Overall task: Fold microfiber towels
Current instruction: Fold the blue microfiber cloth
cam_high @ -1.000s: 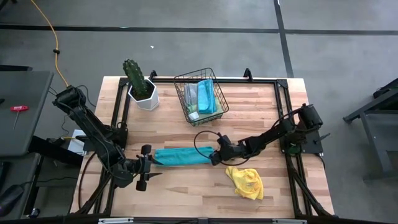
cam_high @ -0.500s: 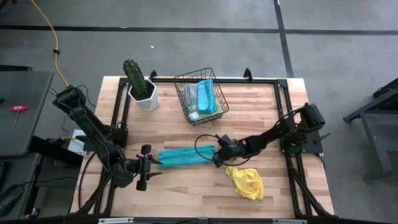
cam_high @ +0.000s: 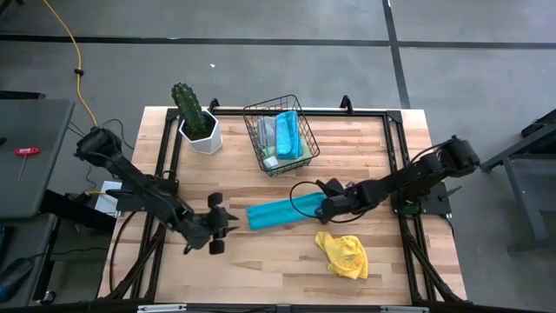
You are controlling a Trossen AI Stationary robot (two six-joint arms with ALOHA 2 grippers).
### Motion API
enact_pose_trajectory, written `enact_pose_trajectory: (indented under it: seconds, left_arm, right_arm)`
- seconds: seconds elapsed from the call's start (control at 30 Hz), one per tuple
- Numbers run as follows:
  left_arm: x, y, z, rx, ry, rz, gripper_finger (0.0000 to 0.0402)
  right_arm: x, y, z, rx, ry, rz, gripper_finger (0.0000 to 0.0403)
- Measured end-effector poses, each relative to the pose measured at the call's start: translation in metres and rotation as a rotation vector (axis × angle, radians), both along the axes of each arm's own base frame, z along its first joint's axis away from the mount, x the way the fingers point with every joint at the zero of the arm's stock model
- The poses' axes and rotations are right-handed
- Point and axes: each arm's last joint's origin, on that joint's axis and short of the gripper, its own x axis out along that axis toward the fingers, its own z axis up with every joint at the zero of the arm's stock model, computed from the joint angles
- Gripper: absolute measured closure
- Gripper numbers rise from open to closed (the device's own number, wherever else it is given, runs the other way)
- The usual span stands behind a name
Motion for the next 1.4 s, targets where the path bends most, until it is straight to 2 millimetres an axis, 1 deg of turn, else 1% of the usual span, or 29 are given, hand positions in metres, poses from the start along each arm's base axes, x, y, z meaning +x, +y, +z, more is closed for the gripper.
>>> enact_pose_trajectory:
  seconds: [0.13,0.17,0.33,0.43,0.53,0.63,0.93,1.13,1.27,1.4]
  left_arm:
    - [0.012,0.01,-0.023,0.045,0.093,0.058,0.0377]
    - [0.014,0.012,-0.03,0.045,0.122,0.07,0.0388]
    - [0.024,0.016,-0.06,-0.007,0.218,0.09,0.0393]
    - [0.032,0.016,-0.07,0.003,0.193,0.092,0.0399]
    - [0.038,0.018,-0.073,0.007,0.156,0.099,0.0399]
    - [0.041,0.02,-0.073,-0.014,0.153,0.1,0.04]
    - [0.042,0.022,-0.074,-0.029,0.162,0.097,0.0401]
    - [0.041,0.022,-0.074,-0.027,0.167,0.097,0.0401]
    - [0.041,0.023,-0.075,-0.025,0.17,0.097,0.0401]
    - [0.041,0.023,-0.075,-0.025,0.17,0.097,0.0401]
  right_arm:
    - [0.0,0.0,0.005,0.007,-0.022,0.002,0.0402]
    - [0.0,0.0,0.005,0.008,-0.022,0.004,0.0402]
    - [0.001,0.0,0.005,0.024,-0.025,0.012,0.0403]
    - [0.001,0.001,0.006,0.045,-0.025,0.037,0.0403]
    - [0.002,0.002,0.007,0.067,-0.035,0.048,0.0403]
    - [0.006,0.004,0.013,0.08,-0.045,0.061,0.0403]
    - [0.03,0.01,0.06,0.012,-0.129,0.134,0.0403]
    - [0.042,0.012,0.082,-0.002,-0.236,0.123,0.0403]
    - [0.051,0.015,0.089,0.015,-0.356,0.133,0.0403]
    - [0.058,0.017,0.085,0.014,-0.394,0.146,0.0403]
